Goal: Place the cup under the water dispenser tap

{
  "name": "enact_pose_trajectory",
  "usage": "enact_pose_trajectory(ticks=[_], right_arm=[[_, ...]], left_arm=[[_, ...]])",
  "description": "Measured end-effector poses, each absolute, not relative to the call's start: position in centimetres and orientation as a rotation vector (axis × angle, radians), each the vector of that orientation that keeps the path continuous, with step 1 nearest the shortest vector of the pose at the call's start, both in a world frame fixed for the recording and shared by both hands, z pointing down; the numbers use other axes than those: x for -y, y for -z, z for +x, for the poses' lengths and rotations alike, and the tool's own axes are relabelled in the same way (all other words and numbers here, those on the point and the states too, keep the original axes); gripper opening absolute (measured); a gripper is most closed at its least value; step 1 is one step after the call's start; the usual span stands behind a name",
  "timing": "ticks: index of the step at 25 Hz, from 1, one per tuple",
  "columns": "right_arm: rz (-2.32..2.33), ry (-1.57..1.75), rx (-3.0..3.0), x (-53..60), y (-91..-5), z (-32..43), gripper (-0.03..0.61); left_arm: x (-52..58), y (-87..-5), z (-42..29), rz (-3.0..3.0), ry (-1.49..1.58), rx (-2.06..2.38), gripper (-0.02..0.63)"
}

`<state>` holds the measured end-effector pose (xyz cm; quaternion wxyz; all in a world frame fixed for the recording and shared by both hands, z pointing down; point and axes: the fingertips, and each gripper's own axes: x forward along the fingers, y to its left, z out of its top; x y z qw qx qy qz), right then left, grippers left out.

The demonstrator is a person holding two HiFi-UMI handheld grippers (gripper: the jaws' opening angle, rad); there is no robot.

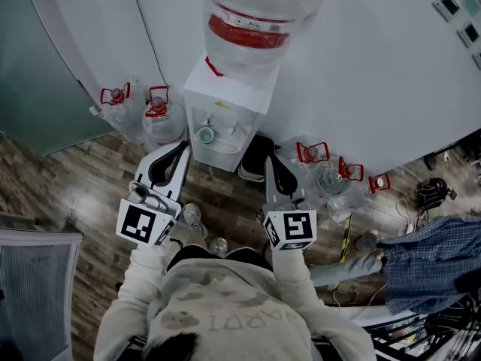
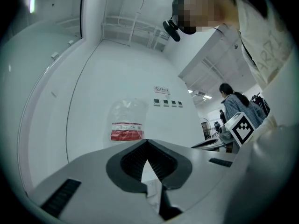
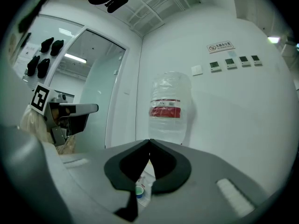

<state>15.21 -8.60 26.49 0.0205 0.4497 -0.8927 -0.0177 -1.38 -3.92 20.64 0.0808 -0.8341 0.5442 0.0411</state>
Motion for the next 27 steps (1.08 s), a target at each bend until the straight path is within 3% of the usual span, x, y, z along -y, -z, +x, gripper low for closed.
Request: enact_pose_trajectory(ticks=[27], right_arm=[[1.463,0.136,2.784,6.9,-24.2,16.9,0.009]], left_arm=[[3.0,-19.9,-0.5,-2.49,-0.137,-1.638,0.005]])
